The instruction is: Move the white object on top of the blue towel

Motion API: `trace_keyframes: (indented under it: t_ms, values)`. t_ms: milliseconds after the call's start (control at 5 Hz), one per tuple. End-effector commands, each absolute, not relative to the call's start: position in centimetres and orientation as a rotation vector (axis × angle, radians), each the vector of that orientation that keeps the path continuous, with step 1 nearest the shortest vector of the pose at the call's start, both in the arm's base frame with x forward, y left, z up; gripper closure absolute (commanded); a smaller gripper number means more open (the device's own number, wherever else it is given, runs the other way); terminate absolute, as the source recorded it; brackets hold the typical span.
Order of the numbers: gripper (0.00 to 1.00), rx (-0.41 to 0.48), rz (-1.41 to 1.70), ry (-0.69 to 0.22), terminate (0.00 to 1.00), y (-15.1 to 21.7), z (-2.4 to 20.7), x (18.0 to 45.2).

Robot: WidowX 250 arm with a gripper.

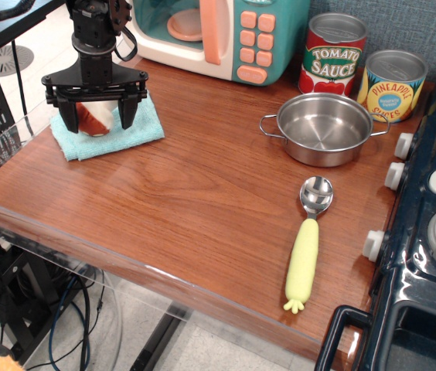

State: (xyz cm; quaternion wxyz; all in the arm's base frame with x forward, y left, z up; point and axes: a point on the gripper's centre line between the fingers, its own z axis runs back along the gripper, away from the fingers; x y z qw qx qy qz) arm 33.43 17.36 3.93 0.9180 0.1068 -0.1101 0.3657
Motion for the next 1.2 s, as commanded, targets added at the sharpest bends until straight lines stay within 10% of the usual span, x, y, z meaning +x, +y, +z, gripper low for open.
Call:
trace_keyframes:
  t_ms: [0,800,1000]
  values:
    - [0.00,0.173,0.701,-0.371,0.00,15.9,10.9,34.1]
    - [0.00,0.124,0.670,-0.475,0.00,13.3,15.2,33.7]
    - [0.00,0.124,0.670,-0.475,1.00,13.3,15.2,33.7]
